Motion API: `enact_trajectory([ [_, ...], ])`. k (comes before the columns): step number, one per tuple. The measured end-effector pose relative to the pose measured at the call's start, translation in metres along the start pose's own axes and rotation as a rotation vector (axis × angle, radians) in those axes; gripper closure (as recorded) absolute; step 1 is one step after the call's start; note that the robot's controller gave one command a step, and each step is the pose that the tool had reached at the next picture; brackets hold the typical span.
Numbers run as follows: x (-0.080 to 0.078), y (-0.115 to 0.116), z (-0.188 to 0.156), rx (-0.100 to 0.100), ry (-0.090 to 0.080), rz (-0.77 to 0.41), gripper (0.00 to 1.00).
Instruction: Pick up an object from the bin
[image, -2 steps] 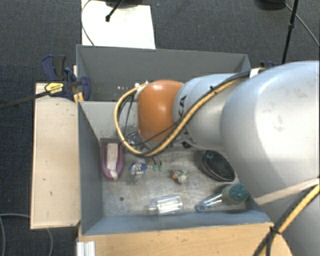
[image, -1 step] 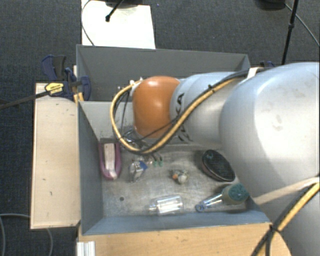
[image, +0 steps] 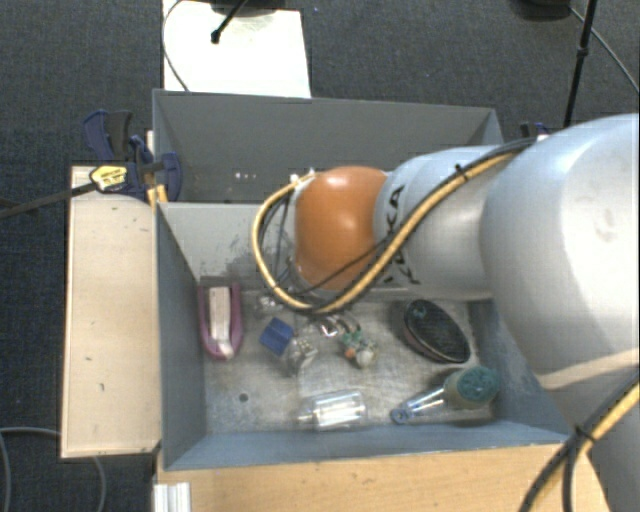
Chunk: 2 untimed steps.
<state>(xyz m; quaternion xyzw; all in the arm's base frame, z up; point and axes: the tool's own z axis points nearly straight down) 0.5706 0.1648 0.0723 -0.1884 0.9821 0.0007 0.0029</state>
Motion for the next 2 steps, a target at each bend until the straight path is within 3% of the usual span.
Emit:
enact_trajectory([
  [1, -0.001, 0.001, -0.002, -0.001, -0.003, 0.003, 1.0],
  [2, -0.014, 0.026, -0.185, 0.001, -0.007, -0.247, 1.0],
])
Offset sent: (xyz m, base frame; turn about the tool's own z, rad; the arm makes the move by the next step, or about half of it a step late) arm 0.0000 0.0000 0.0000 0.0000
